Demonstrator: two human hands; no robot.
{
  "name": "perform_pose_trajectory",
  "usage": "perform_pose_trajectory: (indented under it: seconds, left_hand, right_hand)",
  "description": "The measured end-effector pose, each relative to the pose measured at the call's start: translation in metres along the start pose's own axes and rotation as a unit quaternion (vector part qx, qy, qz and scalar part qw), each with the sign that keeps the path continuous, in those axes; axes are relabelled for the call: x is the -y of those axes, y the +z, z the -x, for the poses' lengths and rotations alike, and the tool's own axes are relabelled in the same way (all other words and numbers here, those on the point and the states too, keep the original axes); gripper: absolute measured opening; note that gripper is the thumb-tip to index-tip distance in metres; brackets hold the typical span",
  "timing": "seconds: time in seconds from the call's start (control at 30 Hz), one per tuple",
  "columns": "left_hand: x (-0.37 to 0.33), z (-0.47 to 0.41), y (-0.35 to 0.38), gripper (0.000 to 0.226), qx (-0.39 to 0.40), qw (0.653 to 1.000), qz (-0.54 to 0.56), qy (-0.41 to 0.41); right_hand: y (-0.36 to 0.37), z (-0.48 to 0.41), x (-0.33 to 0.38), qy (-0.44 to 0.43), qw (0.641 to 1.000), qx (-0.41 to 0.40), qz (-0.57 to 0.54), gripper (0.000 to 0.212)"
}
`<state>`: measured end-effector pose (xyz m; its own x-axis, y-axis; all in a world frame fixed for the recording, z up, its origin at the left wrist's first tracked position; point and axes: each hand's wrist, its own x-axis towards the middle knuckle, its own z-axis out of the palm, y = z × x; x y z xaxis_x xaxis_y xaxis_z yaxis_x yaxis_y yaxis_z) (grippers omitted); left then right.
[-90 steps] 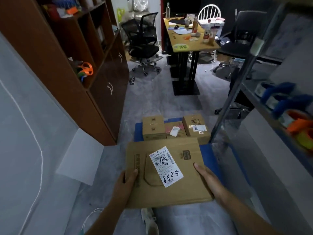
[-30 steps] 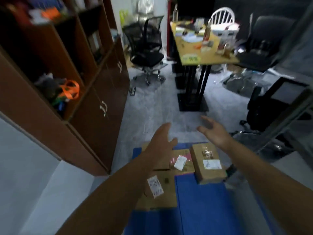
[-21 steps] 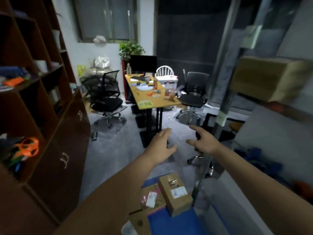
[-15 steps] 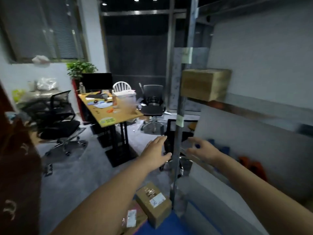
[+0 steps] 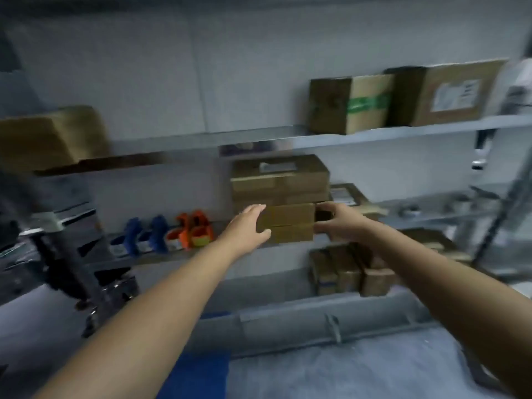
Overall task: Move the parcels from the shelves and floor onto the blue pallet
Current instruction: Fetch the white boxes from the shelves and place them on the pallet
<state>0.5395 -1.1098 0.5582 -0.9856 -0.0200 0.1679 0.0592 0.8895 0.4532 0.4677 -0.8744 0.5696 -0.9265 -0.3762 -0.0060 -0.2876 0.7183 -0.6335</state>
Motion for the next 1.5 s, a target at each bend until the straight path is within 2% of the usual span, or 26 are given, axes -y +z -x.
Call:
perform_pose_trajectory:
  seconds: [0.13,0.3,0.53,0.77,0.93,1.03,1.2,1.5]
  left_hand:
    - [-0.105,-0.031,0.044,0.067,0.038,0.995,0.034,0.087]
    - [-0.243,-0.06,0.109,0.064,0.051,0.983,0.117,0.133]
    - [-0.418,-0.091,0.221,0.067,0.135,0.956,0.092,0.245]
    - [-0.541,-0.107,0.338,0.069,0.196,0.927,0.103,0.302]
    - [-0.595,-0.14,0.407,0.072,0.227,0.918,0.129,0.299]
    - [-0.617,-0.17,0.449,0.07,0.244,0.913,0.133,0.298]
    - [-0.668,-0.246,0.52,0.073,0.265,0.906,0.117,0.309]
    - [-0.788,-0.379,0.616,0.072,0.333,0.876,0.16,0.311]
  right_hand:
    - [-0.085,0.059,-0.082,0.064,0.995,-0.077,-0.005,0.07]
    - [-0.177,0.133,-0.177,0.136,0.98,-0.145,-0.006,0.074]
    - [-0.273,0.236,-0.323,0.224,0.946,-0.234,-0.005,0.07]
    - [-0.332,0.311,-0.446,0.325,0.905,-0.273,-0.012,0.066]
    - [-0.368,0.307,-0.514,0.358,0.882,-0.305,-0.044,0.067]
    - [-0.379,0.291,-0.559,0.376,0.876,-0.298,-0.053,0.067]
    - [-0.416,0.253,-0.635,0.413,0.857,-0.303,-0.054,0.067]
    - [-0.502,0.188,-0.747,0.459,0.816,-0.343,-0.07,0.069]
